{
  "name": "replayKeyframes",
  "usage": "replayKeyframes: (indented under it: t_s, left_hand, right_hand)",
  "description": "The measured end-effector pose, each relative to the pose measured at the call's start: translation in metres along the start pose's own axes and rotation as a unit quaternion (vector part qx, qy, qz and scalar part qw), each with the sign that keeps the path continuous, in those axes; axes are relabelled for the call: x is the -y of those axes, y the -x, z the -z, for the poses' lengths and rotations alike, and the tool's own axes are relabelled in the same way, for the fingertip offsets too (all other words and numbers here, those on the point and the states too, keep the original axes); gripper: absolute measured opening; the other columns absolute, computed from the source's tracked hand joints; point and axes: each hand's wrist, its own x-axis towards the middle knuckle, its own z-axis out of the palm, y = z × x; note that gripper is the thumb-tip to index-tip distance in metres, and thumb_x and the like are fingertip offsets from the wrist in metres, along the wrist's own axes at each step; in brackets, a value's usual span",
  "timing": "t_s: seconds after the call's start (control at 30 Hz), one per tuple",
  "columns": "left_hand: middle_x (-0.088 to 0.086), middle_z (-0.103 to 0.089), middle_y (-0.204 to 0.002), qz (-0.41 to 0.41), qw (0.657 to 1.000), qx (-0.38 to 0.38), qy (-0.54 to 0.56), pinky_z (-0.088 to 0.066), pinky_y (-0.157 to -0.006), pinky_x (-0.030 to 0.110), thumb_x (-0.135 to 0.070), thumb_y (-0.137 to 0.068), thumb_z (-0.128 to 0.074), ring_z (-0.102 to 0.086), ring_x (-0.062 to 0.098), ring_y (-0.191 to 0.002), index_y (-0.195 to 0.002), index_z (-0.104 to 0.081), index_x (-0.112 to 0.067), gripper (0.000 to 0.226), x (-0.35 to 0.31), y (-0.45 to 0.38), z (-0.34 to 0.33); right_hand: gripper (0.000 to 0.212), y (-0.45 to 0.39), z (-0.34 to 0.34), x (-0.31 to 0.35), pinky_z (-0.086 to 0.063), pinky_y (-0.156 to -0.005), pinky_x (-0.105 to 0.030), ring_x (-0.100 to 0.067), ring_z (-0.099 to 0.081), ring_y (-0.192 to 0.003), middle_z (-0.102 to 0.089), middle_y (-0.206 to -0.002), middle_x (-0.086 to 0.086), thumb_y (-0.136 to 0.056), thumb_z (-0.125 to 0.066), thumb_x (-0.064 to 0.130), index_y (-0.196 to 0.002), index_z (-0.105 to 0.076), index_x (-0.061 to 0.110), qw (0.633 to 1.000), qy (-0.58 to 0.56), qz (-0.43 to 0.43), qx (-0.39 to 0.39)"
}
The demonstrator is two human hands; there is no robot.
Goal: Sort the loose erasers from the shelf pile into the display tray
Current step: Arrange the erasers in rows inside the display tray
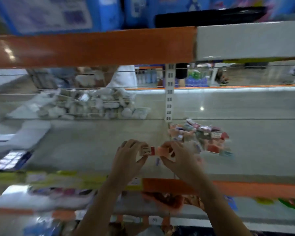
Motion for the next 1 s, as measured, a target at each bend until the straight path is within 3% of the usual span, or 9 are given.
replayKeyframes:
  t_s: [0.17,0.3,0.43,0.57,0.7,0.77,0.87,0.93,1.0]
  left_hand:
    - [0.0,-0.064,-0.09,0.061,0.997,-0.04,-0.013,-0.053,-0.067,0.039,-0.03,-0.069,-0.065,-0.059,0.024,-0.084,-0.097,-0.067,-0.021,0.029,0.055,0.044,0.056]
    - [-0.002,-0.064,-0.091,0.11,0.991,-0.074,-0.012,-0.045,-0.072,0.023,-0.029,-0.065,-0.067,-0.048,0.012,-0.087,-0.099,-0.056,-0.034,0.036,0.106,0.086,0.108]
    - [-0.002,-0.064,-0.095,0.159,0.984,-0.076,-0.009,-0.042,-0.082,0.023,-0.037,-0.065,-0.063,-0.054,0.014,-0.093,-0.1,-0.064,-0.032,0.035,0.158,0.126,0.169]
    - [-0.003,-0.063,-0.101,0.184,0.98,-0.072,-0.033,-0.04,-0.083,0.021,-0.026,-0.07,-0.071,-0.053,0.016,-0.098,-0.104,-0.068,-0.022,0.034,0.212,0.164,0.222]
    - [-0.011,-0.061,-0.1,0.191,0.977,-0.08,-0.041,-0.045,-0.081,0.026,-0.018,-0.072,-0.077,-0.055,0.017,-0.097,-0.103,-0.067,-0.026,0.033,0.264,0.192,0.256]
    - [-0.017,-0.056,-0.099,0.206,0.974,-0.091,-0.027,-0.041,-0.08,0.019,-0.016,-0.072,-0.078,-0.054,0.014,-0.096,-0.103,-0.065,-0.032,0.036,0.288,0.202,0.264]
    - [-0.013,-0.059,-0.1,0.222,0.971,-0.092,-0.016,-0.045,-0.078,0.025,-0.017,-0.074,-0.077,-0.055,0.015,-0.094,-0.104,-0.065,-0.034,0.037,0.322,0.21,0.272]
    - [-0.009,-0.062,-0.102,0.229,0.968,-0.098,-0.02,-0.046,-0.076,0.027,-0.017,-0.073,-0.078,-0.056,0.017,-0.094,-0.104,-0.062,-0.037,0.04,0.346,0.212,0.278]
    - [-0.006,-0.064,-0.104,0.225,0.969,-0.096,-0.033,-0.043,-0.075,0.02,-0.018,-0.072,-0.079,-0.056,0.014,-0.094,-0.107,-0.057,-0.038,0.046,0.369,0.209,0.286]
  right_hand:
    - [0.029,-0.016,-0.045,0.061,-0.035,-0.072,-0.002,-0.001,-0.046,-0.086,-0.047,-0.097,0.016,-0.081,-0.069,0.017,-0.109,-0.06,0.016,0.997,-0.033,0.074,0.009]
    - [0.027,-0.025,-0.092,0.122,-0.033,-0.07,-0.006,-0.004,-0.045,-0.085,-0.049,-0.095,0.013,-0.08,-0.068,0.019,-0.105,-0.062,0.014,0.99,-0.045,0.129,0.029]
    - [0.03,-0.033,-0.148,0.191,-0.031,-0.067,-0.006,-0.004,-0.043,-0.08,-0.046,-0.091,0.014,-0.075,-0.062,0.028,-0.101,-0.063,0.014,0.985,-0.069,0.151,0.05]
    - [0.039,-0.04,-0.207,0.253,-0.034,-0.072,-0.011,-0.006,-0.048,-0.082,-0.054,-0.09,0.006,-0.074,-0.055,0.041,-0.099,-0.064,0.013,0.98,-0.085,0.168,0.067]
    - [0.054,-0.044,-0.258,0.297,-0.033,-0.077,-0.015,-0.005,-0.047,-0.088,-0.045,-0.094,0.016,-0.072,-0.044,0.06,-0.104,-0.062,0.021,0.979,-0.084,0.152,0.106]
    - [0.041,-0.048,-0.276,0.313,-0.034,-0.08,-0.016,-0.006,-0.048,-0.092,-0.044,-0.096,0.017,-0.077,-0.055,0.052,-0.105,-0.062,0.023,0.976,-0.092,0.16,0.118]
    - [0.026,-0.063,-0.299,0.335,-0.031,-0.076,-0.007,-0.006,-0.046,-0.091,-0.046,-0.096,0.014,-0.082,-0.069,0.028,-0.106,-0.063,0.018,0.974,-0.101,0.164,0.116]
    - [0.025,-0.08,-0.316,0.349,-0.034,-0.075,-0.004,-0.006,-0.048,-0.088,-0.051,-0.095,0.01,-0.08,-0.07,0.026,-0.102,-0.065,0.016,0.972,-0.112,0.175,0.11]
    - [0.027,-0.1,-0.335,0.363,-0.033,-0.078,-0.003,-0.002,-0.046,-0.087,-0.056,-0.094,0.008,-0.076,-0.066,0.032,-0.098,-0.066,0.016,0.968,-0.109,0.198,0.108]
